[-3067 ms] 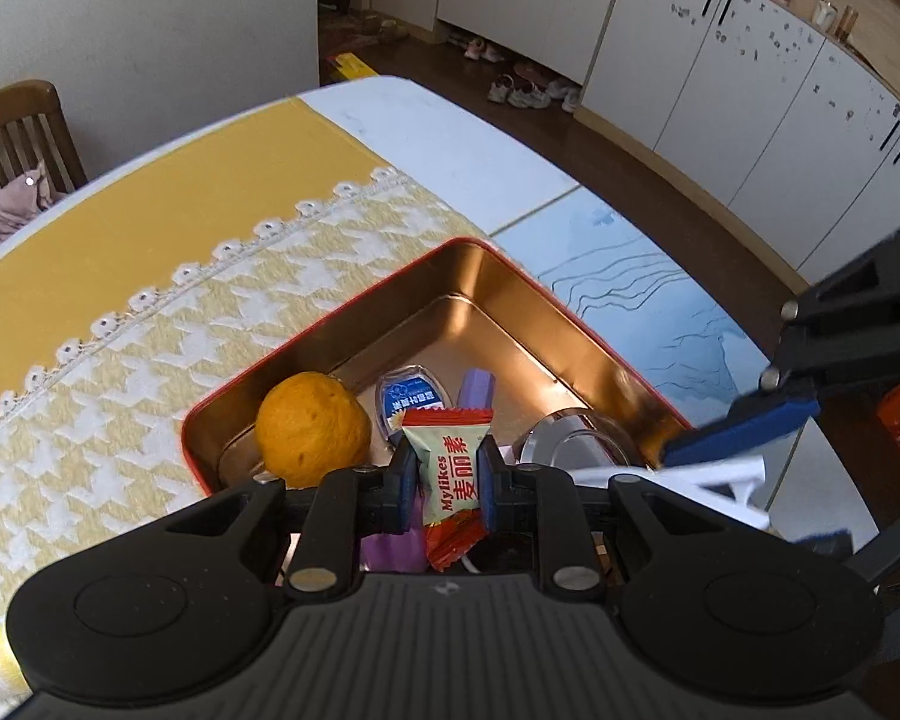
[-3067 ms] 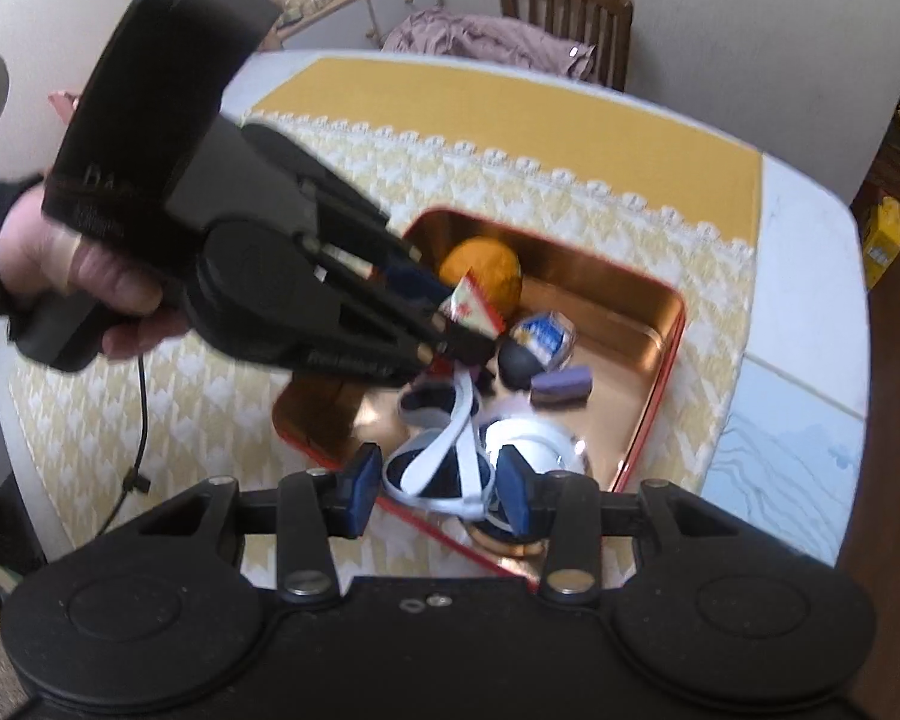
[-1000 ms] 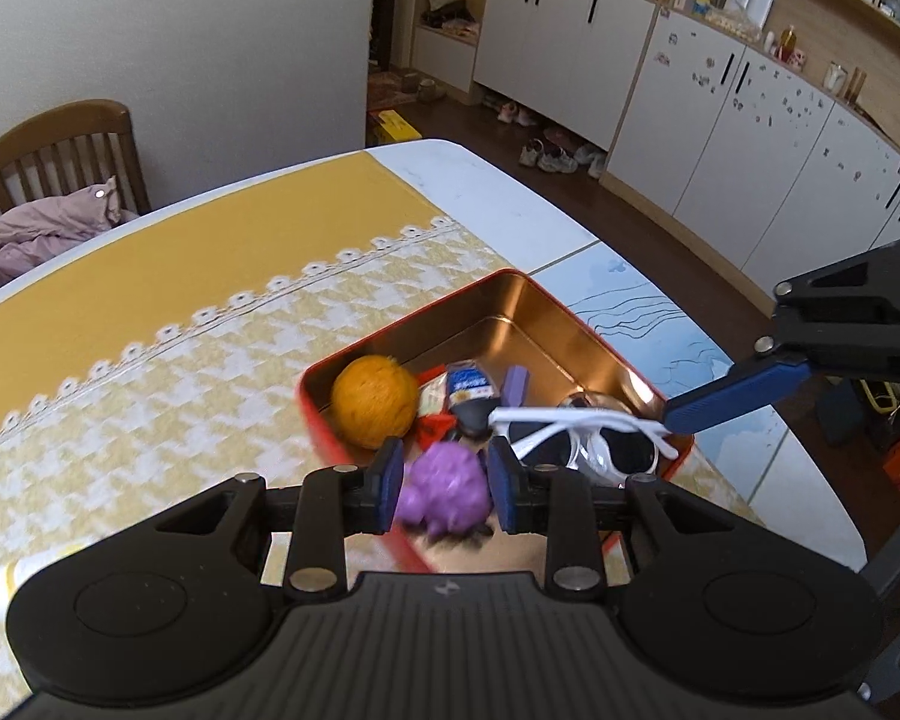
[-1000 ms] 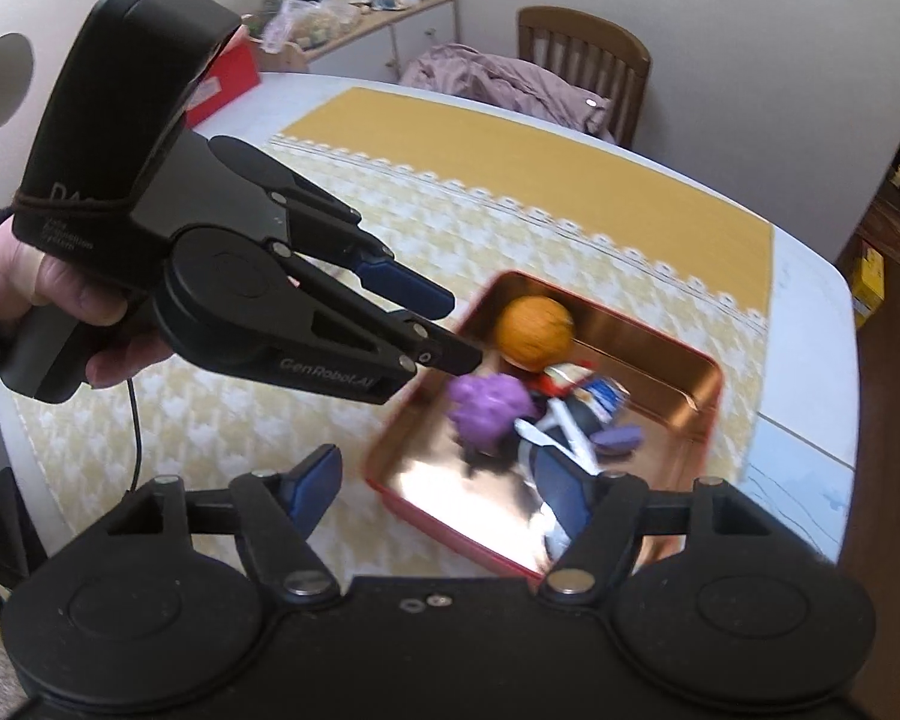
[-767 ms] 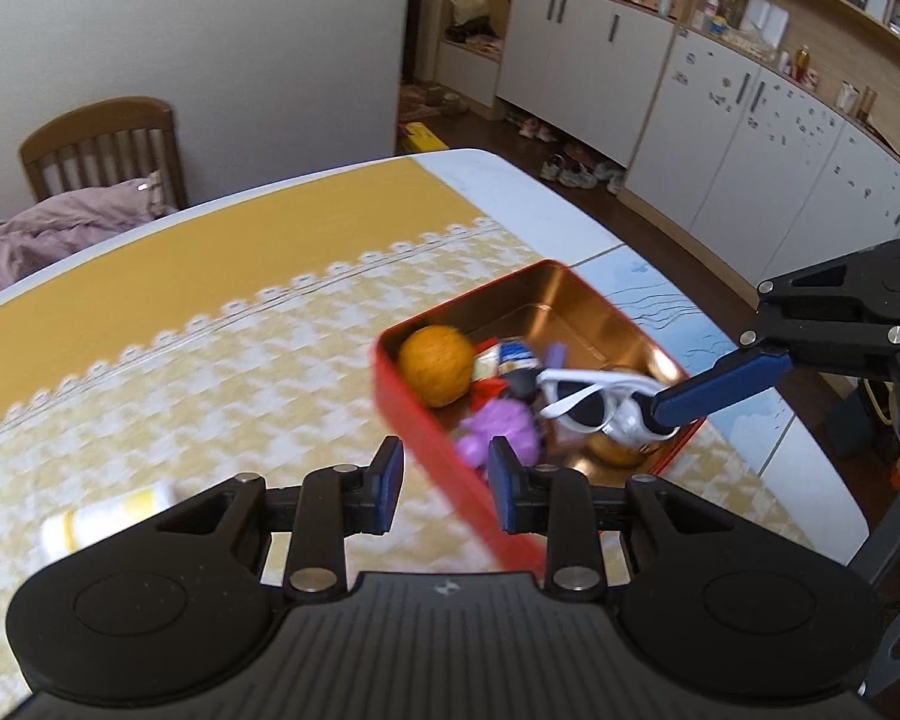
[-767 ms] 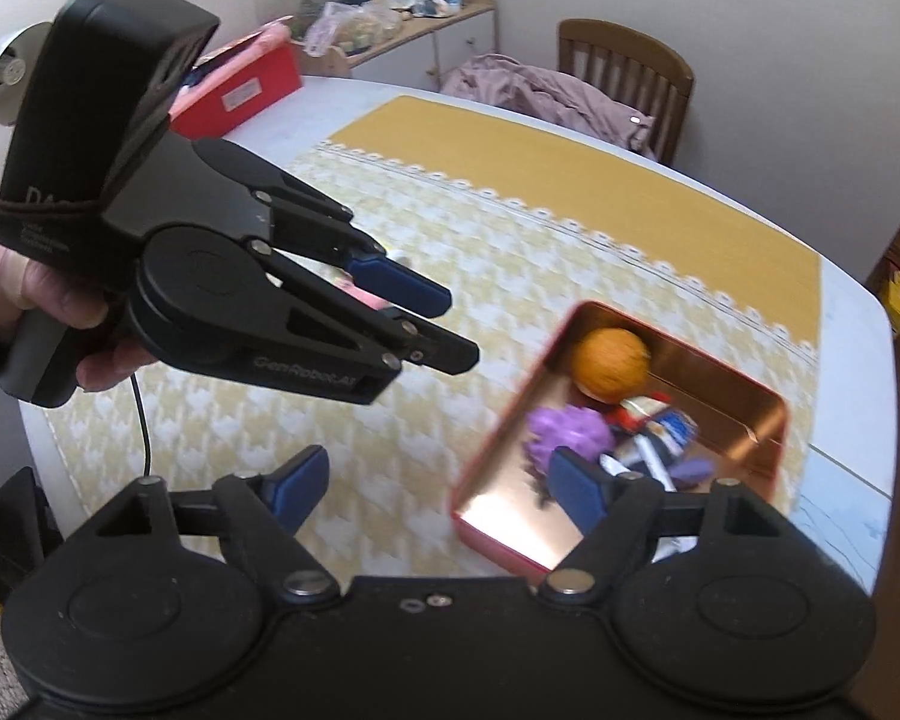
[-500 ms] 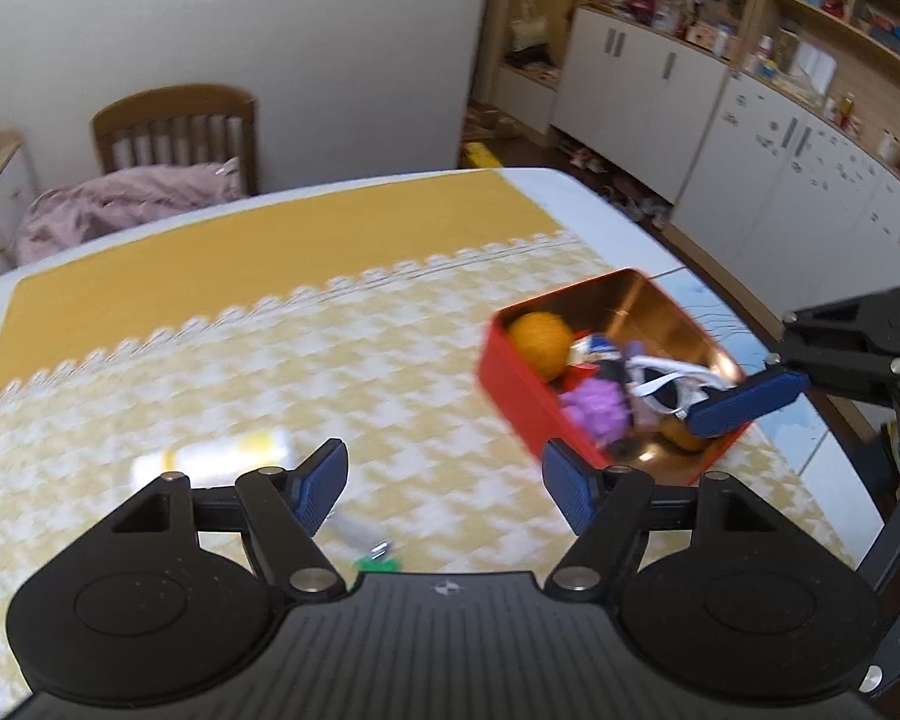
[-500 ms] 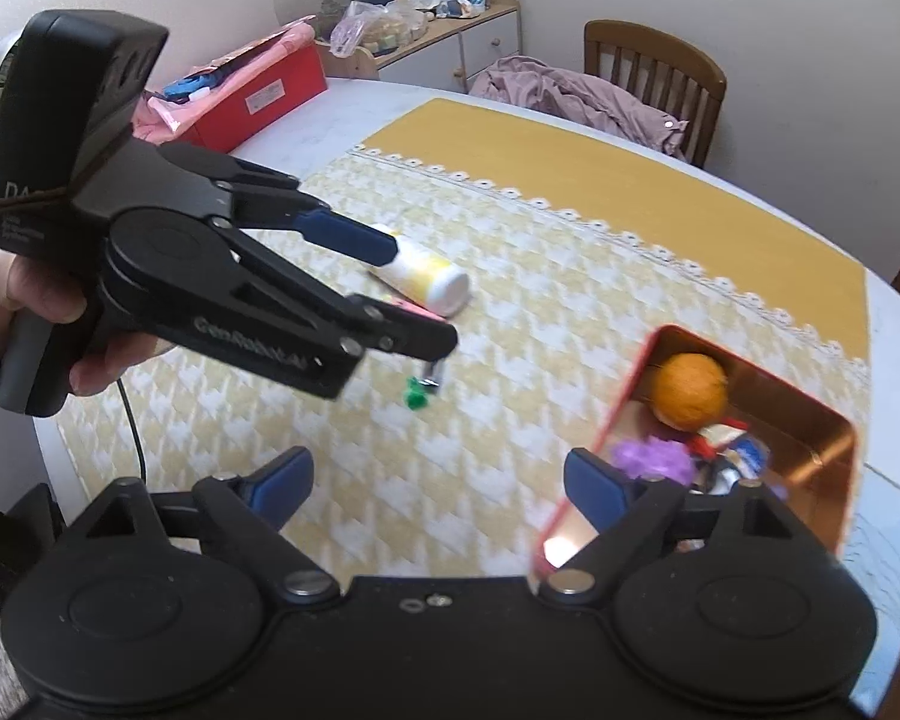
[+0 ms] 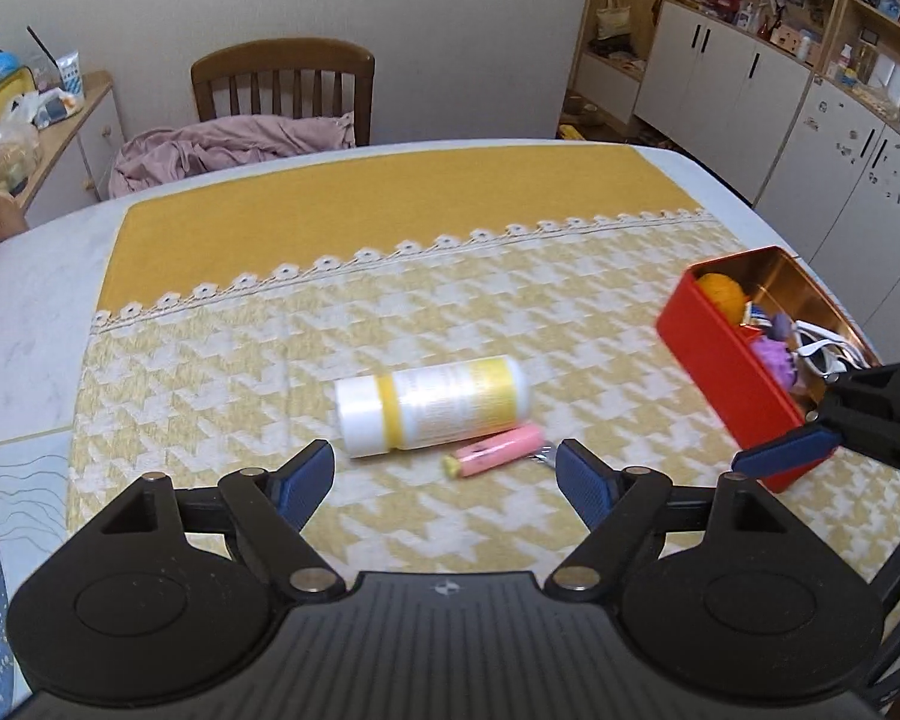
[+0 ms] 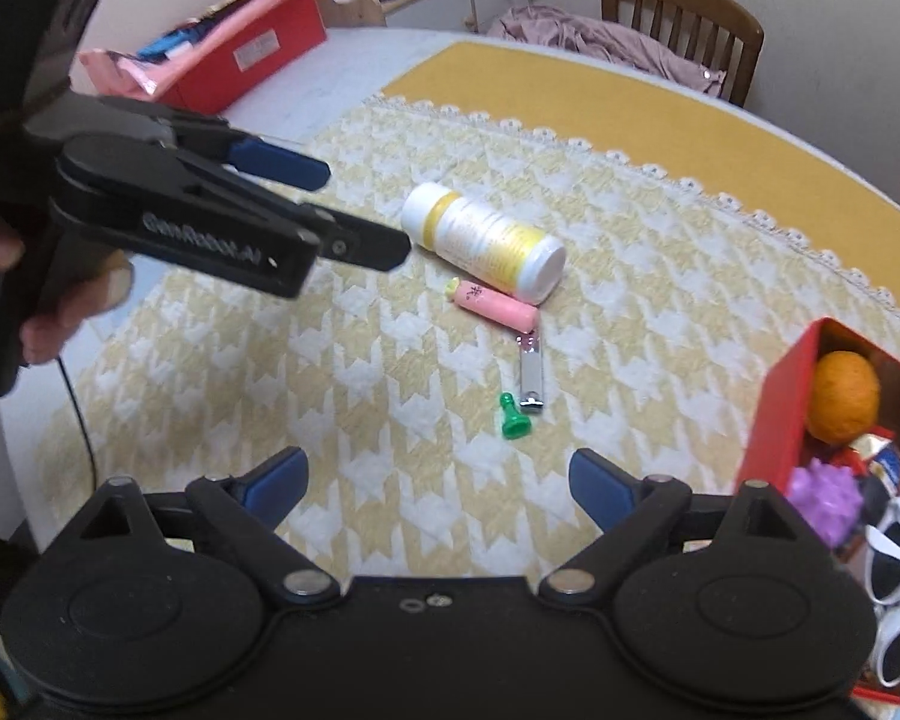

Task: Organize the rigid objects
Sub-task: 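Withdraw both tools toward the white pill bottle and green pushpin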

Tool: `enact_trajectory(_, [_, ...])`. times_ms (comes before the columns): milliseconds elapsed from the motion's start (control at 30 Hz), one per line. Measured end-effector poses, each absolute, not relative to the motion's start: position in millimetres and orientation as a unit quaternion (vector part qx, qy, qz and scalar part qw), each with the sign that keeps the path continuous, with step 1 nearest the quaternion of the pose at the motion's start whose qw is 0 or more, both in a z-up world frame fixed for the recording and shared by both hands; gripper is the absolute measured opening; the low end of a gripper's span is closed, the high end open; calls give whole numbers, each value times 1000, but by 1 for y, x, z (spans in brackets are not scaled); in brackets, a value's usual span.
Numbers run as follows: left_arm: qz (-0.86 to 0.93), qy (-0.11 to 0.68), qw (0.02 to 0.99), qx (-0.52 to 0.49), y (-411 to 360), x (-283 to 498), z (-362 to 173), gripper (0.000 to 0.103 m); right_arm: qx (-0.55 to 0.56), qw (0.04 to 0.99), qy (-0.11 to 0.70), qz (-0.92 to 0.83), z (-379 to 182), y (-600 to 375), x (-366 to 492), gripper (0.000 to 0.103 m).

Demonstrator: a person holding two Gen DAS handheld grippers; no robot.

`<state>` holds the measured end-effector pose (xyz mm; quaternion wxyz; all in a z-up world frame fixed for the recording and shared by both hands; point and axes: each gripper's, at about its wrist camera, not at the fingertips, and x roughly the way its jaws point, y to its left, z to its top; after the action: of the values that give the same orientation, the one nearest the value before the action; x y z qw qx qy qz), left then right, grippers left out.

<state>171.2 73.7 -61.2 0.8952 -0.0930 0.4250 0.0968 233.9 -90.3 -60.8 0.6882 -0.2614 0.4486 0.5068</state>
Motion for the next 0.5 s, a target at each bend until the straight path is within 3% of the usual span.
enact_trajectory(333, [11,457,888,-53,100,211,-81,81,-284,683,469,482,-91,-58,242,77])
enact_trajectory(500, [-18,462,886,-24,106,238,-94,81,-278,689,484,463,-100,-51,254,64])
